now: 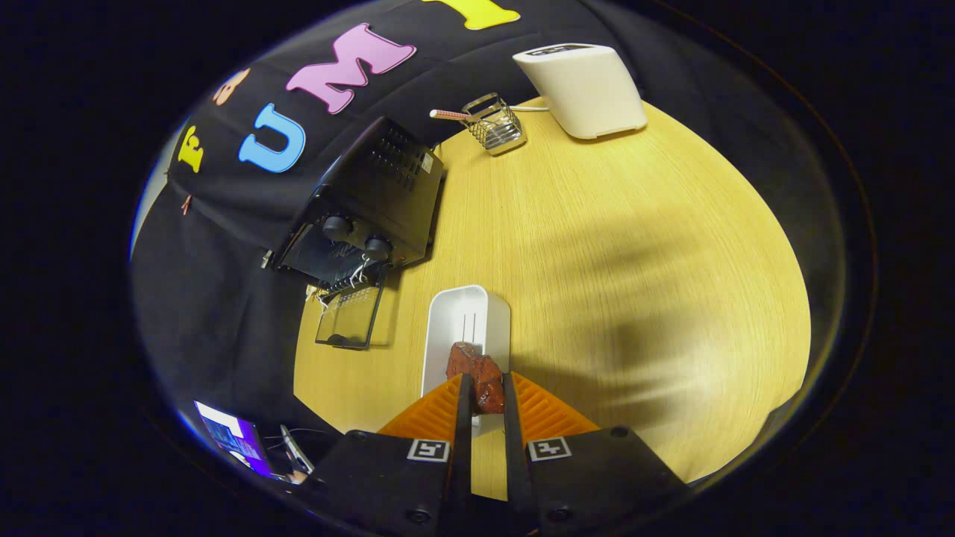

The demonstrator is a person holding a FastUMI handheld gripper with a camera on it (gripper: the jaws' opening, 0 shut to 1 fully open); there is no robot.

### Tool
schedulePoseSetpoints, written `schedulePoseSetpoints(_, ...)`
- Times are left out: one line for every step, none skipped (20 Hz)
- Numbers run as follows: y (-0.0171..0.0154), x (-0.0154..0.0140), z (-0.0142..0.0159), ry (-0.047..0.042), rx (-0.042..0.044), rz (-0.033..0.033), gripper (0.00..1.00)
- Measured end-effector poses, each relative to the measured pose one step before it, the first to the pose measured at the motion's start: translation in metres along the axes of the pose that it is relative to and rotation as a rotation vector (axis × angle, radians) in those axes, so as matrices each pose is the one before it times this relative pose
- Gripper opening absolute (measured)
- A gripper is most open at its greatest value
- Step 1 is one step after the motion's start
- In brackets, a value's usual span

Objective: Open the toaster oven, put the food inside, and close the toaster oven door.

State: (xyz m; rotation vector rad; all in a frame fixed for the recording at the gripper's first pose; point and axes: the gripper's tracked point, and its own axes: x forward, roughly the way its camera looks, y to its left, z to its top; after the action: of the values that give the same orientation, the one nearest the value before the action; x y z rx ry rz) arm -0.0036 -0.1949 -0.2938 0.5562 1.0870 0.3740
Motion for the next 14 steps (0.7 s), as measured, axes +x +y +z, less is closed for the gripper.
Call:
schedulePoseSetpoints(0.00102,0.00166,0.00064,-0.00026,0.01654,0.01159,0.22)
schedulePoseSetpoints(0.00169,-0.00098,0.00229,-0.00419,0.00812,0.01089,0.2)
schedulePoseSetpoints(0.00105,-0.00271,-0.00013,-0.00644,-0.00384,0.00547,0.17)
schedulePoseSetpoints(0.00049,0.0007,-0.00086,-0.00183,-0.01044,0.00471,0.15)
schedulePoseSetpoints(0.00139,-0.00231,-0.00004,0.00478,-0.00538,0.00324,0.13)
schedulePoseSetpoints(0.00043,-0.0013,0.00049,-0.00564,0.00111,-0.00381,0.12)
schedulePoseSetpoints(-0.00034,0.00107,0.00051,-0.002,-0.00101,-0.00526,0.12)
schedulePoseSetpoints(-0.0012,-0.00144,0.00128,-0.00704,0.00489,-0.00708,0.11)
schedulePoseSetpoints(-0.00065,-0.00313,0.00099,-0.0064,0.01136,-0.00906,0.11)
schedulePoseSetpoints(0.00072,-0.00355,0.00148,-0.01006,0.01219,-0.00595,0.11)
schedulePoseSetpoints(0.00226,-0.00408,0.00247,-0.01234,0.00893,-0.00385,0.11)
schedulePoseSetpoints(0.0031,-0.00349,0.00223,-0.00885,0.00646,-0.00395,0.11)
schedulePoseSetpoints(0.00332,-0.00448,0.00184,-0.01141,0.00679,-0.00416,0.11)
schedulePoseSetpoints(0.0052,-0.00373,0.00208,-0.0124,0.0052,-0.00334,0.11)
